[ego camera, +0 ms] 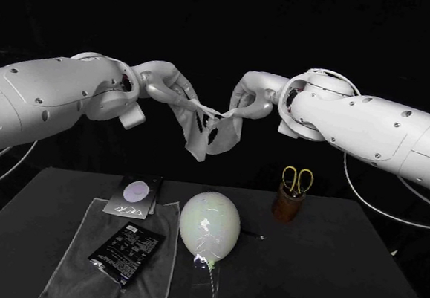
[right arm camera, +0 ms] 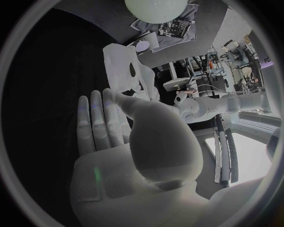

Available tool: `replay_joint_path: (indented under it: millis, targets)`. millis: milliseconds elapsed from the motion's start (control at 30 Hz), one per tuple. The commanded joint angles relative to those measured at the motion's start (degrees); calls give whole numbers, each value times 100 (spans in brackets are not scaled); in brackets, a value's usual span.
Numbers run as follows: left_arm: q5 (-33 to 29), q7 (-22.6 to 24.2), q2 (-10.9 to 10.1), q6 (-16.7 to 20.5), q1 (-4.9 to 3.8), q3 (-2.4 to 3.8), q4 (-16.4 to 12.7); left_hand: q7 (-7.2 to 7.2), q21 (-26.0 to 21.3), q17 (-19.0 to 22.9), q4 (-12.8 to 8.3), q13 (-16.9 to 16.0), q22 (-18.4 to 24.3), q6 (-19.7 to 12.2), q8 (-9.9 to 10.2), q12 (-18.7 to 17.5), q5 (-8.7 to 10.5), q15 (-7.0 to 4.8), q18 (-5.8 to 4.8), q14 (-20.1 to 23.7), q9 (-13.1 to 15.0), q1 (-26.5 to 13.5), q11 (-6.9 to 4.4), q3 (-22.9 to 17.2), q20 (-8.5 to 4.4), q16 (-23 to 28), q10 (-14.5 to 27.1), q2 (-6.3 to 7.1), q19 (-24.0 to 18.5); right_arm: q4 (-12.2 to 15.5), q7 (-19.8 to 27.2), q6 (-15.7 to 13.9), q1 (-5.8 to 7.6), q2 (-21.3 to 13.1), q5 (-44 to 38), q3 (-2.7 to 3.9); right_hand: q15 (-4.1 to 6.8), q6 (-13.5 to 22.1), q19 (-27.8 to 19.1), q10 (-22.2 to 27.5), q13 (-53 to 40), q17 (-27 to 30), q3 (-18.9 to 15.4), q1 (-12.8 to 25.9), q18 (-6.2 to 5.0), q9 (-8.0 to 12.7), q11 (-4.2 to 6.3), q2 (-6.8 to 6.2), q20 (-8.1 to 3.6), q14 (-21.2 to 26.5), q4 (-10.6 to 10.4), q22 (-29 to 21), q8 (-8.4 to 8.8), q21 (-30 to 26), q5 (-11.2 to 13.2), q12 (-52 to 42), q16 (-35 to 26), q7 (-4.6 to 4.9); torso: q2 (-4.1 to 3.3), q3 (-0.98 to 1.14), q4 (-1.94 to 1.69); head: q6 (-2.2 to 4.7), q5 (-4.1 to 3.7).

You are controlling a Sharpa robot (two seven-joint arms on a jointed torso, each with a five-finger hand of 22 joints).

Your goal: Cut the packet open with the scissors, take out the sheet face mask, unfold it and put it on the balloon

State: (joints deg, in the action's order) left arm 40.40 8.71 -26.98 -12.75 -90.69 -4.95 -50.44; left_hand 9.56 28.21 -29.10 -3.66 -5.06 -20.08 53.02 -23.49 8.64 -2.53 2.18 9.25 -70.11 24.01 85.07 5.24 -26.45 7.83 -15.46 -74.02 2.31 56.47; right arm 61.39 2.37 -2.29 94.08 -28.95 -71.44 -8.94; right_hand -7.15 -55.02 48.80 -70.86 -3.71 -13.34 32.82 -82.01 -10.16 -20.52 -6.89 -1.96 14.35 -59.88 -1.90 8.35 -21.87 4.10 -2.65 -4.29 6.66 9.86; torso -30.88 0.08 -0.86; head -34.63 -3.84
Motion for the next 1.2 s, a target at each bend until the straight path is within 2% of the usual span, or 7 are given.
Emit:
replay_joint_path:
  millis: [33, 267, 367, 500, 833, 1200]
  targets:
    - [404, -167, 3, -546, -21, 6, -32, 39, 92, -31, -75, -28, -79, 29, 57, 1, -23, -2, 41, 49, 300, 110, 17, 87, -6, 5, 32, 52, -86, 21, -25, -111, 7, -26, 166, 3, 14, -42, 40, -46, -2, 8, 28, 59, -51, -6, -5, 12, 18, -35, 23, -8, -12, 27, -11, 26, -19, 2, -4, -3, 8, -4, 10]
    - [436, -267, -2, -708, -25, 1, -58, 48, 309, -105, -213, -90, -278, 101, 226, 44, -23, -2, 33, 103, 172, 234, 27, 232, -49, -26, 56, 97, -280, 77, -25, -93, 7, -72, 545, 3, 15, -41, 42, -47, -1, 8, 30, 61, -50, -6, -5, 13, 18, -36, 23, -9, -12, 27, -11, 28, -19, 3, -6, 1, 6, -10, 19]
    - [386, -312, 2, -721, -22, -23, -39, 52, 395, -134, -281, -125, -356, 132, 297, 74, -23, -5, 40, 122, 118, 285, 33, 268, -67, -39, 61, 118, -353, 83, -32, -48, 7, -80, 611, 3, 16, -41, 43, -47, -1, 9, 32, 61, -50, -6, -4, 13, 18, -36, 24, -10, -11, 27, -11, 29, -20, 3, -8, 3, 4, -14, 11]
    - [296, -348, -3, -743, -10, -43, -13, 60, 467, -161, -336, -159, -420, 160, 359, 103, -22, -6, 48, 136, 70, 321, 42, 279, -79, -52, 70, 123, -413, 87, -45, 37, 7, -91, 646, 3, 16, -41, 43, -47, -1, 9, 32, 61, -50, -6, -4, 13, 18, -36, 24, -10, -11, 27, -11, 29, -20, 3, -7, 0, 13, -25, 11]
    - [80, -395, -15, -829, 23, -69, 9, 74, 560, -203, -445, -219, -507, 189, 461, 153, -22, -4, 64, 170, -6, 374, 61, 265, -91, -66, 88, 152, -509, 65, -86, 353, 5, -80, 636, -1, 16, -39, 46, -46, 0, 11, 40, 60, -48, -6, -4, 14, 19, -35, 28, -12, -9, 26, -11, 33, -22, 3, -5, 0, 8, -26, 8]
    - [-215, -510, -66, -916, 29, -79, -180, 76, 636, -248, -519, -282, -571, 229, 528, 215, -23, -7, 71, 171, -59, 357, 64, 257, -85, -99, 79, 198, -558, 126, -115, 193, -10, -40, 746, -8, 15, -37, 49, -44, 2, 14, 49, 63, -47, -6, -6, 15, 19, -33, 30, -15, -6, 24, -11, 39, -27, 6, -1, 4, 8, -16, 4]
